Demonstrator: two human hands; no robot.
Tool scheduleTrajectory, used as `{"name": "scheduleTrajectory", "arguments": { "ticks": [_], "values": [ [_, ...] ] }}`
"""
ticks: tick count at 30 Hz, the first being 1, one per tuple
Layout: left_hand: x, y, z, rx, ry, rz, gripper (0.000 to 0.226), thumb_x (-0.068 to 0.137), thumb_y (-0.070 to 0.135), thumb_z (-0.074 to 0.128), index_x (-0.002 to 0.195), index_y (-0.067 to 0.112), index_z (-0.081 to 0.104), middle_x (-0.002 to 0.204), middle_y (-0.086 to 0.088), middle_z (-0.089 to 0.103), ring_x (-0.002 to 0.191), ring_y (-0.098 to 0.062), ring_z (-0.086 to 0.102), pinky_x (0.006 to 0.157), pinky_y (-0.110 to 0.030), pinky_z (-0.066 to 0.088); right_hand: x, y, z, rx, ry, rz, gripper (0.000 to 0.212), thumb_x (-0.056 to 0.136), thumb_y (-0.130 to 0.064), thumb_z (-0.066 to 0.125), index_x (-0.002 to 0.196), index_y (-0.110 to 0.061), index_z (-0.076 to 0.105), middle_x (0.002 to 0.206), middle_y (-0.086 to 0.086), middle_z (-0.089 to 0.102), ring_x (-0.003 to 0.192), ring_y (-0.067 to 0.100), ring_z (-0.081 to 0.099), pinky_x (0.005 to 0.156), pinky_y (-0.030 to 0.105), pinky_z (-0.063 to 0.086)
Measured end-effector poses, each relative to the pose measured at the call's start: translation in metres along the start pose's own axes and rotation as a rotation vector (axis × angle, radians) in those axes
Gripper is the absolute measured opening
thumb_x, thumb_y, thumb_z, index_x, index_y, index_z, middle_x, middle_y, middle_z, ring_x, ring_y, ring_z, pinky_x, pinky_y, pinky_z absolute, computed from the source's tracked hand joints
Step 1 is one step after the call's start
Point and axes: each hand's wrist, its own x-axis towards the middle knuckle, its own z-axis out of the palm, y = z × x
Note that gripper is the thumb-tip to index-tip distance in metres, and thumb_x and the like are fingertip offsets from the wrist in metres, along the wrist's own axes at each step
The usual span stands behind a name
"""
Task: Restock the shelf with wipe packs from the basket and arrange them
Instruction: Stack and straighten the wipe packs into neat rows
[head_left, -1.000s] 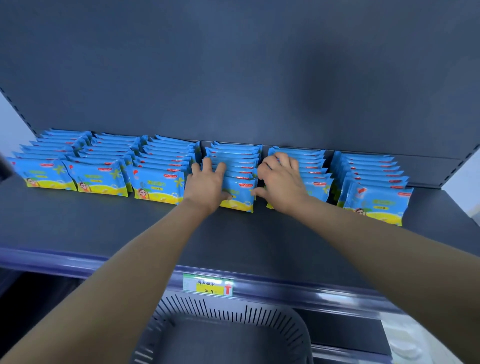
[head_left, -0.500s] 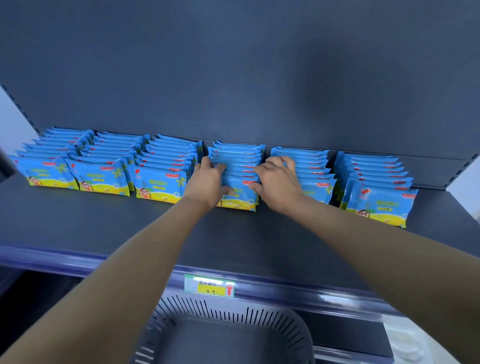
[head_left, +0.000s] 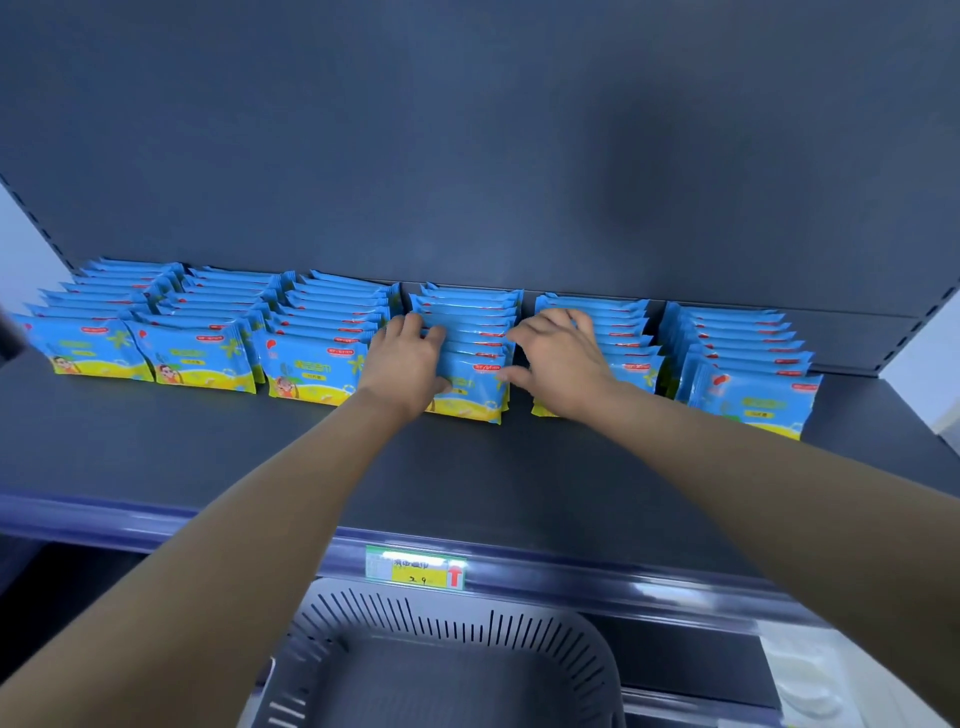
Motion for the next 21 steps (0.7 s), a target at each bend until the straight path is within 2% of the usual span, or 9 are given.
{"name": "scheduleTrajectory", "arguments": {
  "ticks": [3, 7, 12, 15, 21],
  "values": [
    [-0.001, 0.002, 0.000, 0.019, 0.001, 0.069, 0.069, 0.085, 0.037, 0.062, 0.140, 0.009, 0.031, 0.139, -0.012, 0.036, 0.133, -0.028, 0.028, 0.113, -0.038, 0.016, -0.008, 0.017, -0.007, -0.026, 0.029, -0.002, 0.048, 0.090, -0.046, 0.052, 0.125, -0.014, 0.053, 0.128, 0.001, 0.054, 0.125, 0.022, 0.037, 0.104, 0.033, 0.016],
    [0.000, 0.008, 0.000, 0.040, -0.035, 0.169, 0.073, 0.088, 0.034, 0.058, 0.146, 0.011, 0.020, 0.149, -0.008, 0.026, 0.141, -0.022, 0.017, 0.117, -0.037, 0.001, -0.021, 0.047, -0.015, -0.031, -0.017, 0.073, 0.051, 0.090, -0.043, 0.053, 0.130, -0.011, 0.048, 0.134, 0.004, 0.050, 0.126, 0.024, 0.036, 0.103, 0.036, 0.023],
    [0.002, 0.021, -0.005, 0.002, -0.040, 0.201, 0.075, 0.088, 0.035, 0.059, 0.147, 0.014, 0.019, 0.152, -0.007, 0.021, 0.143, -0.022, 0.012, 0.117, -0.037, -0.003, -0.035, 0.074, -0.018, -0.028, -0.161, 0.154, 0.067, 0.088, -0.047, 0.056, 0.141, -0.012, 0.036, 0.148, 0.006, 0.035, 0.136, 0.026, 0.028, 0.109, 0.041, 0.023],
    [0.004, 0.036, -0.006, -0.020, -0.020, 0.239, 0.072, 0.088, 0.035, 0.059, 0.146, 0.014, 0.022, 0.150, -0.007, 0.024, 0.142, -0.021, 0.015, 0.116, -0.037, -0.003, -0.041, 0.081, -0.015, -0.029, -0.238, 0.163, 0.067, 0.089, -0.041, 0.058, 0.143, -0.013, 0.031, 0.151, 0.007, 0.030, 0.137, 0.026, 0.028, 0.110, 0.040, 0.024],
    [0.015, 0.076, -0.012, -0.062, 0.009, 0.294, 0.074, 0.086, 0.037, 0.060, 0.146, 0.013, 0.023, 0.149, -0.004, 0.029, 0.141, -0.019, 0.017, 0.116, -0.036, -0.005, -0.050, 0.086, -0.012, -0.027, -0.184, 0.118, 0.060, 0.091, -0.033, 0.057, 0.142, -0.013, 0.032, 0.151, 0.006, 0.030, 0.138, 0.025, 0.027, 0.111, 0.037, 0.022]
  ]
}}
